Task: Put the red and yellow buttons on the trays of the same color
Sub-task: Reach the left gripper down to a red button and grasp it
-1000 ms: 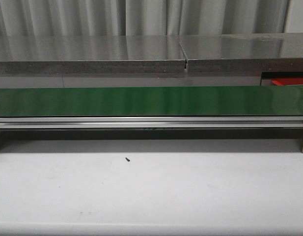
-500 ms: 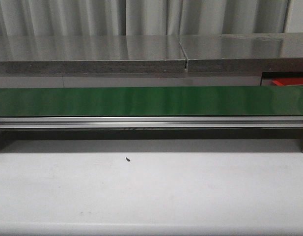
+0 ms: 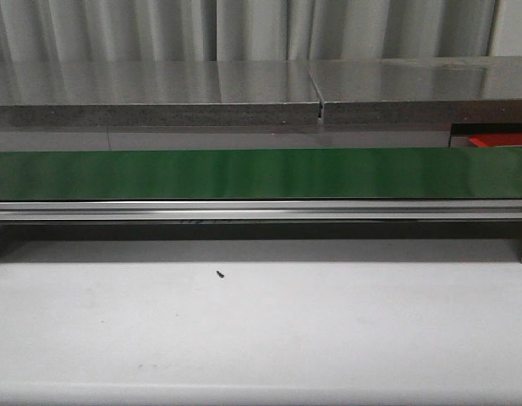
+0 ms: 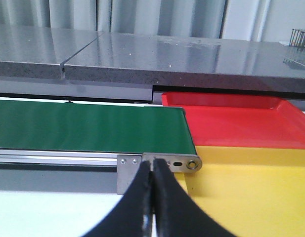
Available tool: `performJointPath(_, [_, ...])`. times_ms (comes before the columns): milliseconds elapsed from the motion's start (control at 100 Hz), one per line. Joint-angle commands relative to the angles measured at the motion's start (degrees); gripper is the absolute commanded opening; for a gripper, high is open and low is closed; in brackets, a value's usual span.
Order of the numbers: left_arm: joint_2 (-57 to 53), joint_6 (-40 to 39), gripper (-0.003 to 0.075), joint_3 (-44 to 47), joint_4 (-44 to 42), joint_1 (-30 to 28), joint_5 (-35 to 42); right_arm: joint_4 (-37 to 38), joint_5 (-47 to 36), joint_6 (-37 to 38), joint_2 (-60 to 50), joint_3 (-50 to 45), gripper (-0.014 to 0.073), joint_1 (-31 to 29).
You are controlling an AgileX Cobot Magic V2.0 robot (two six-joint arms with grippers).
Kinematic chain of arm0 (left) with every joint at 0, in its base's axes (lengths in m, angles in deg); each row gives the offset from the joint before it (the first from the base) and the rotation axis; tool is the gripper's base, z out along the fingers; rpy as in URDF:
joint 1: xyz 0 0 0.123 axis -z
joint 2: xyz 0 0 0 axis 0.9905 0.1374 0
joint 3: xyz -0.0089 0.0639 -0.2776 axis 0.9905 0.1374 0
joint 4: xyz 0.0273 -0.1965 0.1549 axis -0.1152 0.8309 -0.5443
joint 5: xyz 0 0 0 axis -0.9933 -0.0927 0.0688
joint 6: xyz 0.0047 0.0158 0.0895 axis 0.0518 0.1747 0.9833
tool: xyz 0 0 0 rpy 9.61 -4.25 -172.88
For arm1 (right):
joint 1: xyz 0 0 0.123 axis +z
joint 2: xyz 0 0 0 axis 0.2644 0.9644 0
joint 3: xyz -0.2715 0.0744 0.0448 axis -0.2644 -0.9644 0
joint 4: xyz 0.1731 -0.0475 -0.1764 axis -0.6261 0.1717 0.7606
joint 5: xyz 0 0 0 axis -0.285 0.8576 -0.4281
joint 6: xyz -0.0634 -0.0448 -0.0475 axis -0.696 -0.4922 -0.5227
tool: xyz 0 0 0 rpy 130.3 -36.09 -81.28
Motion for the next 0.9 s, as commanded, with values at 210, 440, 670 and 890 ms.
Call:
performJointPath(210, [2.64,-0.45,0.0601,-5.65,1.39,-0.20,2.92,0.52,-4.99,-0.10,-0.78,0.05,-0.0066,0.08])
performJointPath(440, [6.31,-0.45,0.0601,-9.27,1.65,-0.20,1.48,0.52,-4.99,-0.10,-0.78,0.05,-0.0066,0.08])
performJointPath(670, [6.99,-0.45,0.0599,-9.70,1.66,-0.20,1.41,0.52,-4.99,-0.10,-0.78,0.05,-0.0066,0.08])
performJointPath(890, [6.99,-0.45,0.0490,-9.70,1.66,-0.20,1.18,0.52,-4.99,-0.10,-0.78,0.05,-0.0066,0.08])
